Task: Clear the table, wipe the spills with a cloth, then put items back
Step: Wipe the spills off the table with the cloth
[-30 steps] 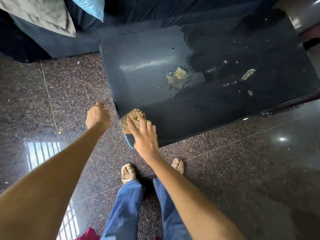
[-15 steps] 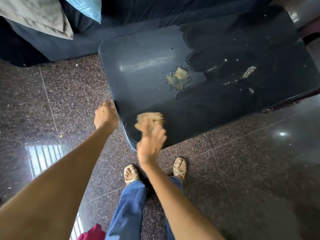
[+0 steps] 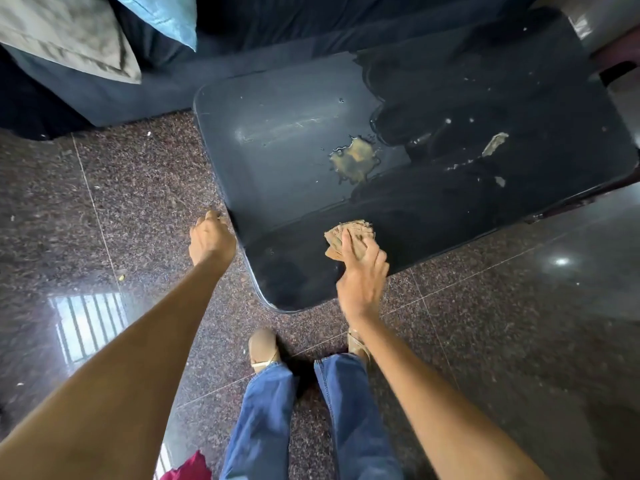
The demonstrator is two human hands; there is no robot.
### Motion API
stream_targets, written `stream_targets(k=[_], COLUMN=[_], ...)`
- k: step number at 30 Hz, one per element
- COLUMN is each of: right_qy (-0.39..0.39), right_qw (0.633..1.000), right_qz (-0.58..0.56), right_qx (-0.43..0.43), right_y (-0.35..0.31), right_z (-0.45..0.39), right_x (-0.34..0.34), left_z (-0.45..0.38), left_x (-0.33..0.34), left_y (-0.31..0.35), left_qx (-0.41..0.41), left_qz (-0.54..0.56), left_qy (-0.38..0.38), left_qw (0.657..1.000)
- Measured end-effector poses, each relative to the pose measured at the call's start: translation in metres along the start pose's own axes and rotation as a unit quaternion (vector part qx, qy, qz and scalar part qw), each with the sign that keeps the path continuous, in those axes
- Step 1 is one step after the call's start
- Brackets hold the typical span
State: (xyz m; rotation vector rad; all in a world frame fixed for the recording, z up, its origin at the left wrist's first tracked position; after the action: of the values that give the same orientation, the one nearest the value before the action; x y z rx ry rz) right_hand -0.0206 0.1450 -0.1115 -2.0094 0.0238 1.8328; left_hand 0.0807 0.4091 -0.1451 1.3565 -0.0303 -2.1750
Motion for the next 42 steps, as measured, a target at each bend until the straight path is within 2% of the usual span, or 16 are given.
stream_targets(k=[2, 6, 13, 15, 18, 21, 22, 25, 26, 28, 30, 32, 33, 37, 40, 42], right_qy=[-0.018, -0.089, -0.114, -0.114, -0.067, -0.086, -0.1, -0.099, -0.101, -0.071, -0.002, 0.024, 0.021, -0.08, -0.105, -0.097], right_qw=[0.998, 0.975, 0.884, 0.898, 0.966, 0.982, 0.977, 0.911, 0.904, 0.953, 0.998, 0.995, 0.993, 0.991, 0.934, 0.924], right_qz=[-0.044, -0.038, -0.016, -0.027, -0.03, -0.041, -0.033, -0.01, -0.006, 0.012, 0.004, 0.0, -0.011, -0.028, -0.002, 0.009], right_qx=[0.051, -0.199, -0.452, -0.423, -0.25, -0.161, -0.185, -0.401, -0.416, -0.295, -0.061, 0.099, 0.116, -0.102, -0.34, -0.369], right_y=[-0.028, -0.098, -0.142, -0.159, -0.167, -0.171, -0.171, -0.158, -0.142, -0.091, -0.043, -0.035, -0.051, -0.134, -0.135, -0.11], right_z=[0.014, 0.051, 0.028, -0.011, -0.058, -0.047, -0.038, -0.036, -0.046, -0.079, -0.097, -0.089, -0.082, -0.051, -0.055, -0.074], right_x=[0.012, 0.038, 0.054, 0.061, 0.061, 0.061, 0.063, 0.058, 0.05, 0.033, 0.012, 0.015, 0.021, 0.045, 0.046, 0.04], left_z=[-0.003, -0.01, -0.02, -0.02, -0.024, -0.031, -0.032, -0.036, -0.038, -0.042, -0.044, -0.044, -0.041, -0.028, -0.026, -0.028], left_x=[-0.001, -0.01, -0.017, -0.016, -0.02, -0.026, -0.027, -0.035, -0.038, -0.044, -0.049, -0.045, -0.042, -0.025, -0.018, -0.021], left_y=[-0.004, -0.021, -0.048, -0.047, -0.044, -0.045, -0.045, -0.039, -0.038, -0.033, -0.03, -0.025, -0.022, -0.008, 0.002, 0.008], left_qx=[-0.006, -0.02, -0.052, -0.045, -0.031, -0.025, -0.023, -0.018, -0.016, -0.006, 0.004, 0.006, 0.005, 0.005, 0.001, 0.0], left_qz=[0.014, 0.012, 0.006, 0.001, 0.004, 0.007, 0.004, 0.005, 0.009, 0.021, 0.023, 0.019, 0.02, 0.039, 0.039, 0.046], left_qy=[0.002, 0.011, 0.008, 0.005, 0.012, 0.013, 0.012, 0.012, 0.014, 0.019, 0.023, 0.019, 0.014, -0.003, -0.009, -0.003], left_qw=[1.0, 1.0, 0.999, 0.999, 0.999, 1.0, 1.0, 1.0, 1.0, 1.0, 0.999, 1.0, 1.0, 0.999, 0.999, 0.999])
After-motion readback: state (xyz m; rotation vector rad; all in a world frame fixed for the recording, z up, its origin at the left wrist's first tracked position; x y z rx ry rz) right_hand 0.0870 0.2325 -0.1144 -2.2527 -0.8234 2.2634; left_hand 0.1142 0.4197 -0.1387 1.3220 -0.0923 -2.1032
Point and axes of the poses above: each hand's wrist, its own z-axis away from the middle knuckle, its own x-axis out of the palm, y = z × x, the point moved 9 cm from there along -z, towards the middle knuckle, and after that the axes turned 3 degrees about -z, right-handed, at the moved point
